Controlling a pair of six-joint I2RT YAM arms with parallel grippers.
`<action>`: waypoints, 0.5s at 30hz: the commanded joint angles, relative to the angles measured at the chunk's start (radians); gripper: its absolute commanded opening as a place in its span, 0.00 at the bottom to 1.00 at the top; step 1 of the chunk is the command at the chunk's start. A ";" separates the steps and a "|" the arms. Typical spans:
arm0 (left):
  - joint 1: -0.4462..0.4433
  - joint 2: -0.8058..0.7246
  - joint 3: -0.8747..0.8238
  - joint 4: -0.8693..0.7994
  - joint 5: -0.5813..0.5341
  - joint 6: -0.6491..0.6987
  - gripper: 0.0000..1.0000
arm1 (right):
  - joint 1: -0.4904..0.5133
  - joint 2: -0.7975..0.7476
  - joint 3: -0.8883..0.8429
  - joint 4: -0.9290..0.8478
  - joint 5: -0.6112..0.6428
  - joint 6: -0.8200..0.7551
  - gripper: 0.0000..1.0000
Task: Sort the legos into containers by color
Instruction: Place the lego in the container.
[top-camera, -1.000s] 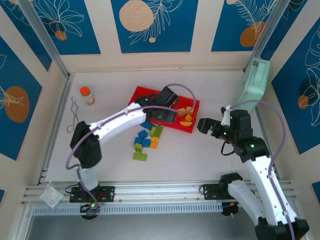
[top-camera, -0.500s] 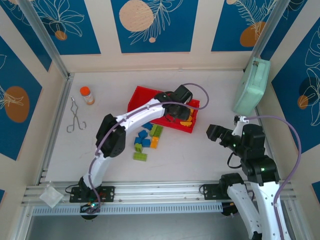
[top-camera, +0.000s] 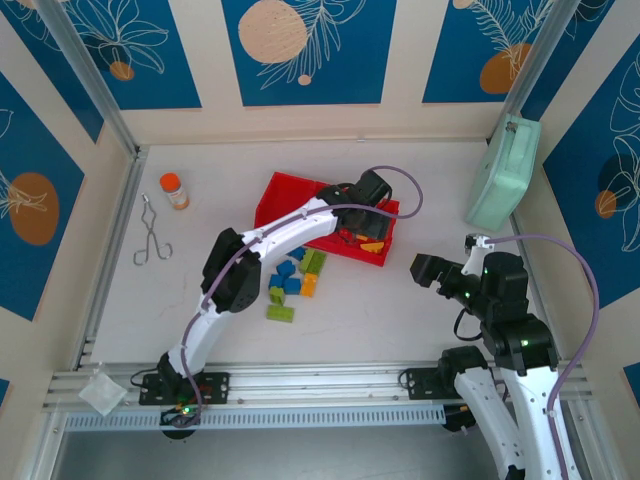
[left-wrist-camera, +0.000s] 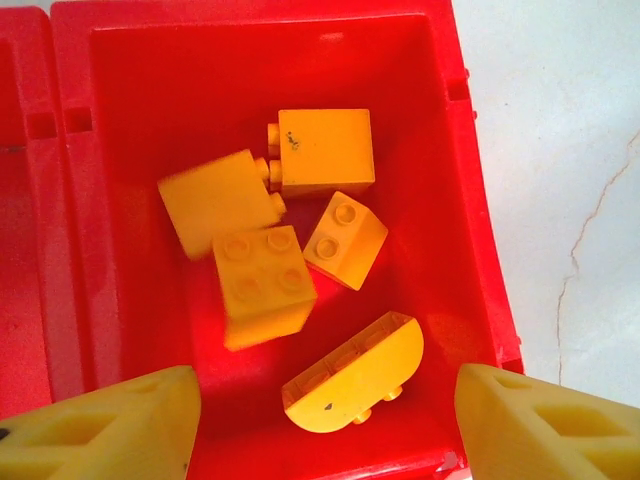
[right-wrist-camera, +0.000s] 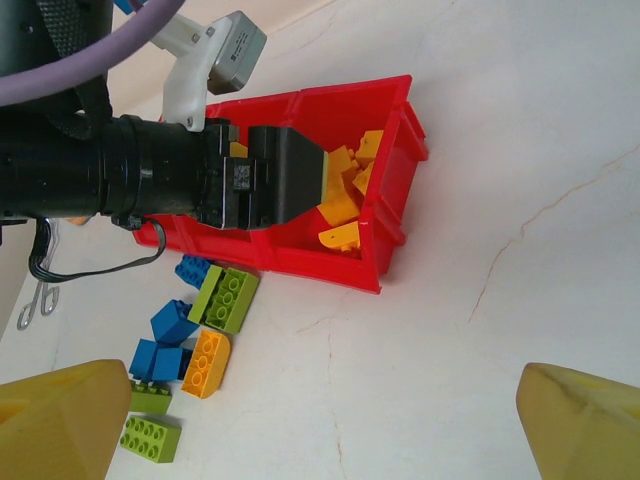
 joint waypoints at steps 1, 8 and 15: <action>-0.005 -0.054 -0.009 -0.003 -0.007 0.009 0.69 | 0.007 0.004 -0.007 -0.004 -0.020 -0.016 0.99; -0.012 -0.302 -0.284 0.078 -0.034 0.026 0.80 | 0.009 0.014 -0.010 -0.001 -0.023 -0.017 0.99; -0.018 -0.615 -0.660 0.078 -0.112 -0.039 0.98 | 0.010 0.040 -0.012 0.001 -0.027 -0.019 0.99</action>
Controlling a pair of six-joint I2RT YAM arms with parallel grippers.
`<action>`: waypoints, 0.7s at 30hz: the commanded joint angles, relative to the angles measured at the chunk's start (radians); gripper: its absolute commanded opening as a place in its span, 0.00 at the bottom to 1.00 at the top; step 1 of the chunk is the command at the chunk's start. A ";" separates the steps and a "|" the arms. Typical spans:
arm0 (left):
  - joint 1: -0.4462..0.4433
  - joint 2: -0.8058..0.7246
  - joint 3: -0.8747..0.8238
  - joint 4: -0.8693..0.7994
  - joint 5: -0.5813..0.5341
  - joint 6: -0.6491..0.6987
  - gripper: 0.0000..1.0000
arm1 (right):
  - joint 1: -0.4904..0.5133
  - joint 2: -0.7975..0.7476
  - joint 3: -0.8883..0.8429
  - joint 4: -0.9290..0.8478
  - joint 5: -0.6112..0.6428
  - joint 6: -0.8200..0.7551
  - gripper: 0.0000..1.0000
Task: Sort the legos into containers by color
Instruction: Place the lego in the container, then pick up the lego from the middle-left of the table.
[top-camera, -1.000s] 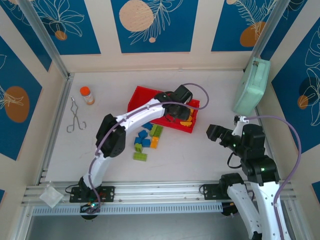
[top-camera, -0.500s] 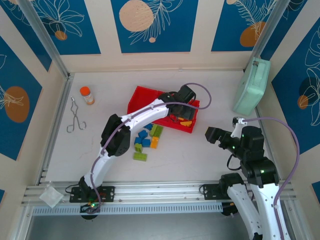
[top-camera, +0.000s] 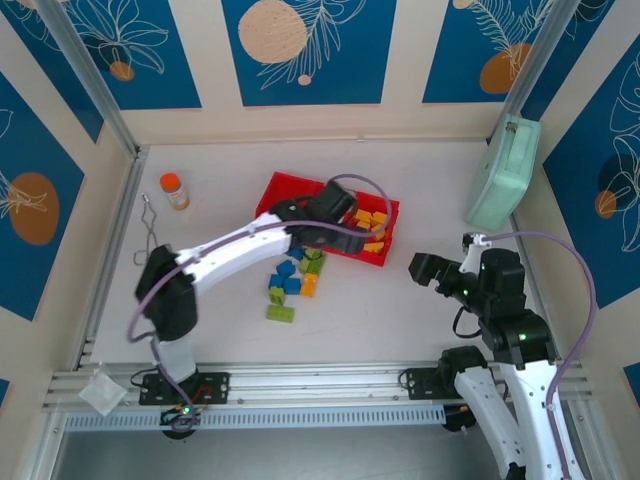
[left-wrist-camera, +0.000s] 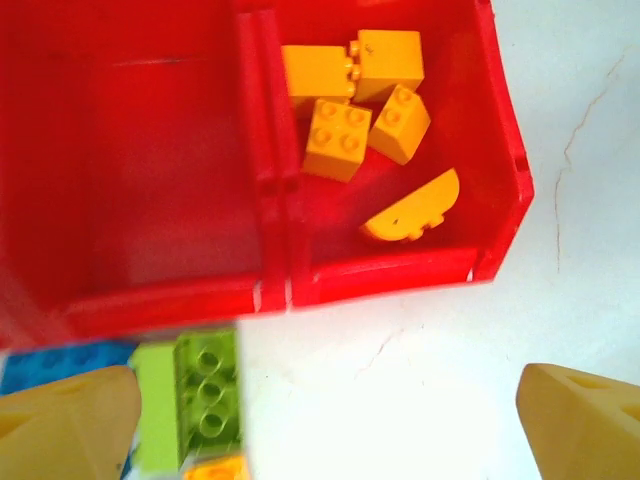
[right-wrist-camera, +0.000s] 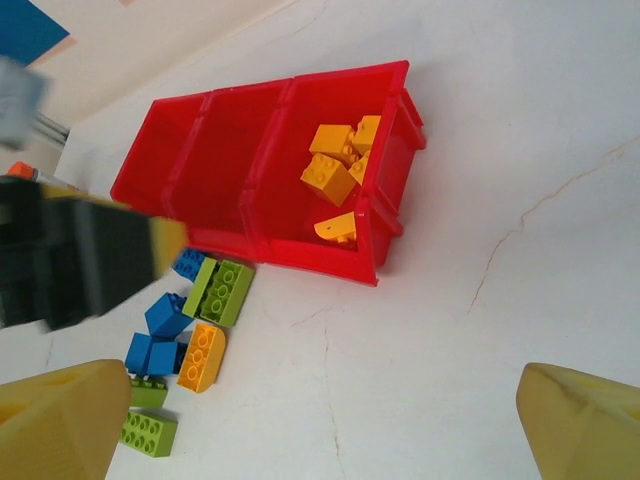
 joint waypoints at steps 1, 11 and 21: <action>-0.012 -0.128 -0.136 -0.021 -0.065 -0.048 0.98 | 0.005 0.007 -0.012 0.001 -0.023 -0.016 0.99; -0.020 -0.383 -0.486 -0.128 -0.074 -0.205 0.90 | 0.007 0.032 -0.015 0.005 -0.028 -0.016 0.99; -0.012 -0.390 -0.620 -0.096 -0.084 -0.218 0.81 | 0.010 0.042 -0.010 -0.006 -0.021 -0.011 0.99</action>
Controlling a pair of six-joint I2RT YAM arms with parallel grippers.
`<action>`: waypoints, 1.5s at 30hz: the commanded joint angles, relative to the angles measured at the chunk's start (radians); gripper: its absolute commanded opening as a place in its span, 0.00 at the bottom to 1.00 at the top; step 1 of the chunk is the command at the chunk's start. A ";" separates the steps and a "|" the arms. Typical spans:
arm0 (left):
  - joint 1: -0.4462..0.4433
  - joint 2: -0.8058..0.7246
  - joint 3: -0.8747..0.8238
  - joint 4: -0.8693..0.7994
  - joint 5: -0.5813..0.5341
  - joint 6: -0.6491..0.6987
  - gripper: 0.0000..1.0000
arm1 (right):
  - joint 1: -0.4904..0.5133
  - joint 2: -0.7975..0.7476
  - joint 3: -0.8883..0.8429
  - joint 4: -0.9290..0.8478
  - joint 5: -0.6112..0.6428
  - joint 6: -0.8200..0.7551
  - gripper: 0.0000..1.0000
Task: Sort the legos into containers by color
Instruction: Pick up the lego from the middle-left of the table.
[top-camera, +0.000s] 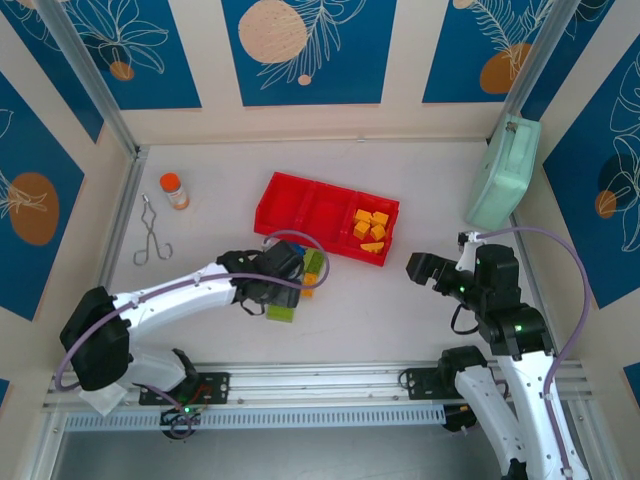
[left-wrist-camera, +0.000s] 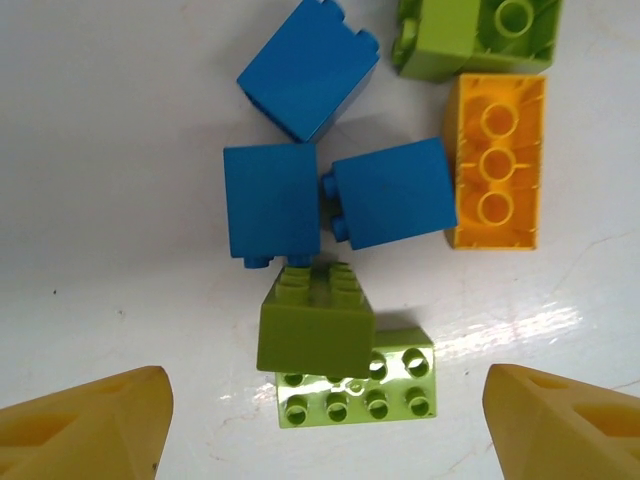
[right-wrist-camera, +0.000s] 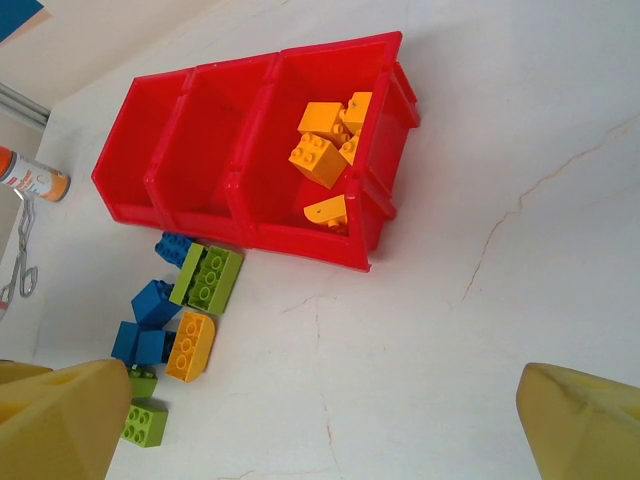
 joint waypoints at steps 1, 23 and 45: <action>0.004 0.000 -0.026 0.005 -0.025 -0.016 0.81 | 0.007 0.004 0.000 -0.006 -0.018 -0.008 0.99; 0.079 0.096 -0.050 0.127 0.046 0.015 0.58 | 0.015 0.013 -0.003 -0.008 0.002 -0.003 0.99; 0.085 0.100 -0.081 0.179 0.065 0.017 0.44 | 0.018 0.018 -0.004 -0.008 0.006 -0.002 0.99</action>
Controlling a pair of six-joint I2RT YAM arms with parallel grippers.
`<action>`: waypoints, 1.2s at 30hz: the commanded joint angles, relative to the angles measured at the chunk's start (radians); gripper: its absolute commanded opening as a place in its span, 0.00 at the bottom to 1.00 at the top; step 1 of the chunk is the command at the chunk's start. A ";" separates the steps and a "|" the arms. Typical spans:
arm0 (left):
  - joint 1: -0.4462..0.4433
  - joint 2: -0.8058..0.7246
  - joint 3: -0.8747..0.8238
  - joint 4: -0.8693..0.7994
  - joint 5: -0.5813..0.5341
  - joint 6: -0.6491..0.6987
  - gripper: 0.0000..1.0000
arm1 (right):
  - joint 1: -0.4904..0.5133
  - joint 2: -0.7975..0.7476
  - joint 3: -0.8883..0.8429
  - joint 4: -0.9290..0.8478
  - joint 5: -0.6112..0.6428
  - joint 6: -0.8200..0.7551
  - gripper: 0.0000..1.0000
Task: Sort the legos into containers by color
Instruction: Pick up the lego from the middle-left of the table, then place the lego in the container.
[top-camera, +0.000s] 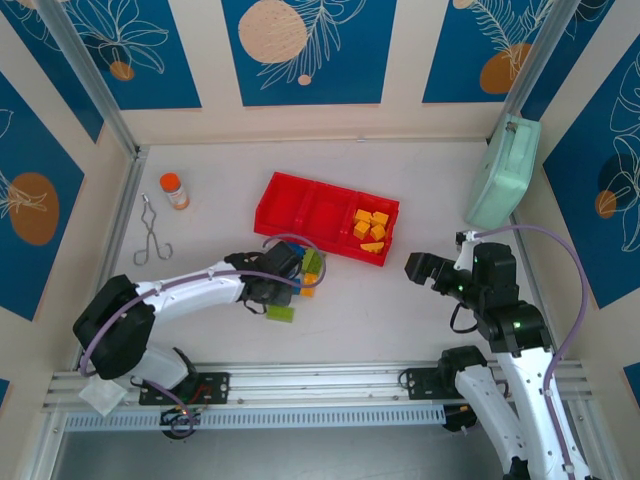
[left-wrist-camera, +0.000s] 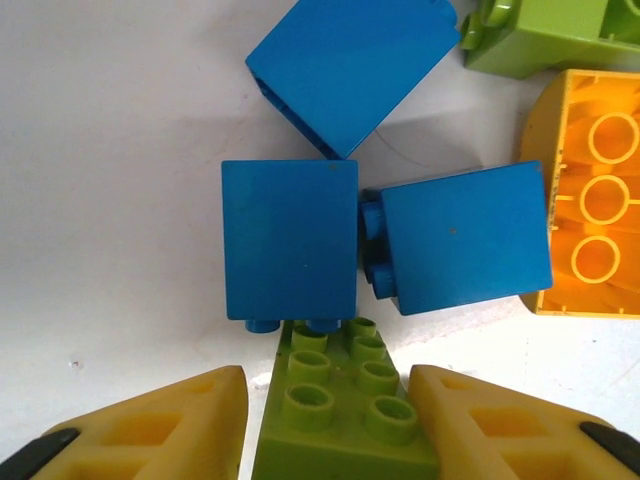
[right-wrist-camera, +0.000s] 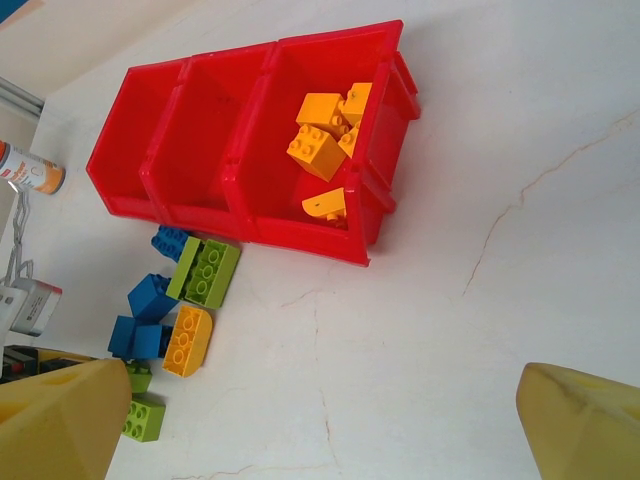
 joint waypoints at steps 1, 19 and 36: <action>0.008 0.011 0.003 0.020 0.020 0.010 0.43 | 0.006 0.001 -0.005 -0.007 0.002 -0.002 0.99; 0.026 -0.168 0.152 0.029 -0.045 0.109 0.32 | 0.009 0.014 -0.005 -0.006 0.006 -0.002 0.99; 0.121 0.583 0.844 0.193 -0.033 0.350 0.32 | 0.018 0.045 -0.001 -0.013 0.013 -0.007 0.99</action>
